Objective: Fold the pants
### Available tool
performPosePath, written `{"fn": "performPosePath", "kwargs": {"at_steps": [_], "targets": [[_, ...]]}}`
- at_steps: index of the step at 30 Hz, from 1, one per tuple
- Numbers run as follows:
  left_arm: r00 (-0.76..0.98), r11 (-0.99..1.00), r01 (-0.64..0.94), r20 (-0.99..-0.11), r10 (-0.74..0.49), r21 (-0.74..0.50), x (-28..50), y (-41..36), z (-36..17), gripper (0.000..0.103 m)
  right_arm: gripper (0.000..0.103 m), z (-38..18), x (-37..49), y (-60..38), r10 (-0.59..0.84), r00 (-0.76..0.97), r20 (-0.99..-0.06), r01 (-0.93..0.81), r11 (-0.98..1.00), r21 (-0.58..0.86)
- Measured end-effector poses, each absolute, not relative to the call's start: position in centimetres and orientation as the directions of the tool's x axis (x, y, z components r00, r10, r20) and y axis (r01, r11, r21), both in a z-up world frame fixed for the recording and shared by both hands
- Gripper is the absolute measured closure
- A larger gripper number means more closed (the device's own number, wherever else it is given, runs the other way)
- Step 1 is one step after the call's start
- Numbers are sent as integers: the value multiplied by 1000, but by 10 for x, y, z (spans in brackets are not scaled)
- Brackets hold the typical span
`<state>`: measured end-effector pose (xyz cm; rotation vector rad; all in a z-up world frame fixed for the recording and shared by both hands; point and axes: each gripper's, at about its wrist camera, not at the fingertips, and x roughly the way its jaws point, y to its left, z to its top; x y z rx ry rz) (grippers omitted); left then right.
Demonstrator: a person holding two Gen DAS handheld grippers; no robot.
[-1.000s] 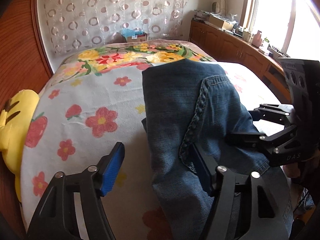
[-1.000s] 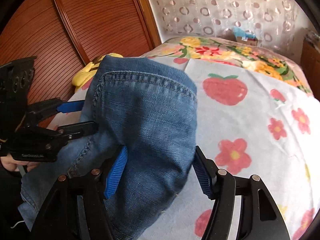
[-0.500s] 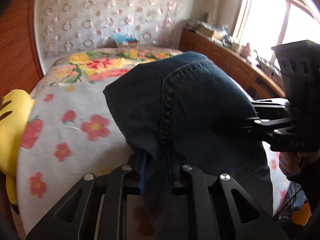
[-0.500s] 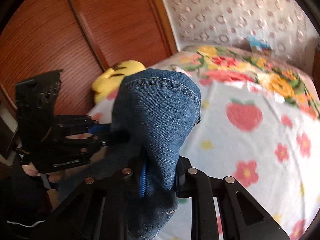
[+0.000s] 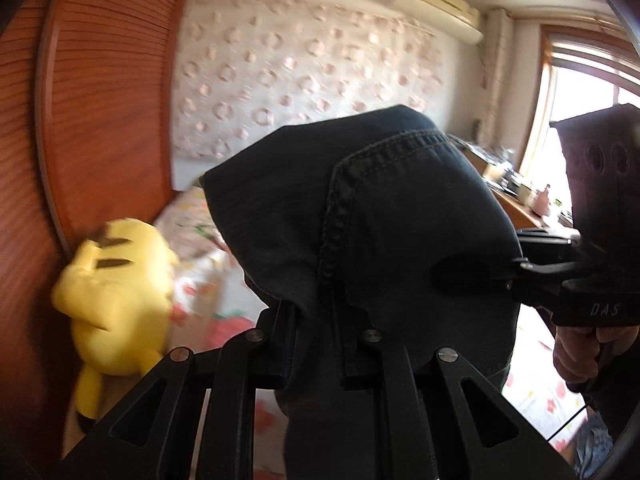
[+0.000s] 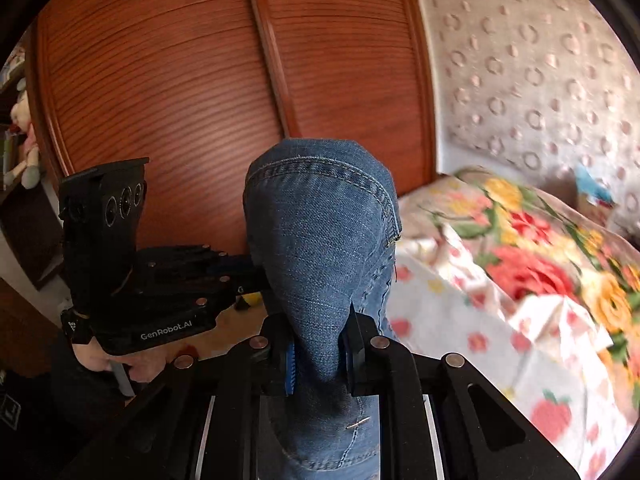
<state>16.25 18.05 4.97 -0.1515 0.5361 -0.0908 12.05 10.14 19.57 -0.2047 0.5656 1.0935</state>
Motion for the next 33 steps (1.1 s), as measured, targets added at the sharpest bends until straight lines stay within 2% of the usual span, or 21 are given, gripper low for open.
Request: {"fn": "performPosePath", "kwargs": {"at_steps": [4, 7, 11, 12, 14, 15, 18, 20, 22, 24, 25, 31, 33], "targets": [[869, 989, -12, -490, -61, -145, 175, 208, 59, 86, 86, 198, 151, 122, 829, 279, -485, -887, 415, 201], [852, 993, -36, -522, -27, -111, 206, 218, 52, 86, 86, 172, 191, 116, 842, 268, -468, -861, 428, 276], [783, 988, -37, -619, -63, -148, 246, 222, 16, 83, 82, 104, 258, 121, 792, 286, -539, -800, 507, 321], [768, 986, -24, -635, -88, -166, 252, 221, 4, 82, 81, 89, 269, 123, 753, 316, -578, -773, 557, 304], [744, 986, -17, -661, -98, -166, 259, 215, -13, 82, 76, 66, 279, 128, 628, 406, -664, -731, 659, 177], [732, 986, -8, -673, -108, -166, 260, 211, -22, 82, 74, 61, 281, 127, 602, 426, -675, -728, 672, 139], [708, 985, 15, -694, -132, -172, 261, 199, -35, 82, 73, 60, 293, 108, 648, 369, -666, -722, 651, 233], [698, 987, 20, -704, -130, -161, 260, 193, -41, 82, 73, 60, 301, 101, 635, 384, -670, -710, 667, 226], [689, 987, 19, -713, -128, -158, 261, 192, -44, 82, 68, 56, 309, 101, 615, 385, -688, -701, 680, 214], [676, 988, 16, -726, -126, -156, 263, 194, -48, 82, 58, 54, 316, 105, 576, 396, -715, -684, 704, 189], [668, 988, 17, -734, -124, -151, 262, 193, -52, 82, 58, 58, 322, 113, 560, 410, -720, -679, 715, 168], [637, 990, 3, -763, -108, -138, 260, 190, -70, 82, 55, 85, 315, 116, 496, 520, -695, -645, 762, 61], [633, 991, 0, -767, -102, -132, 259, 188, -72, 82, 55, 95, 306, 108, 496, 590, -637, -621, 783, 36]]}}
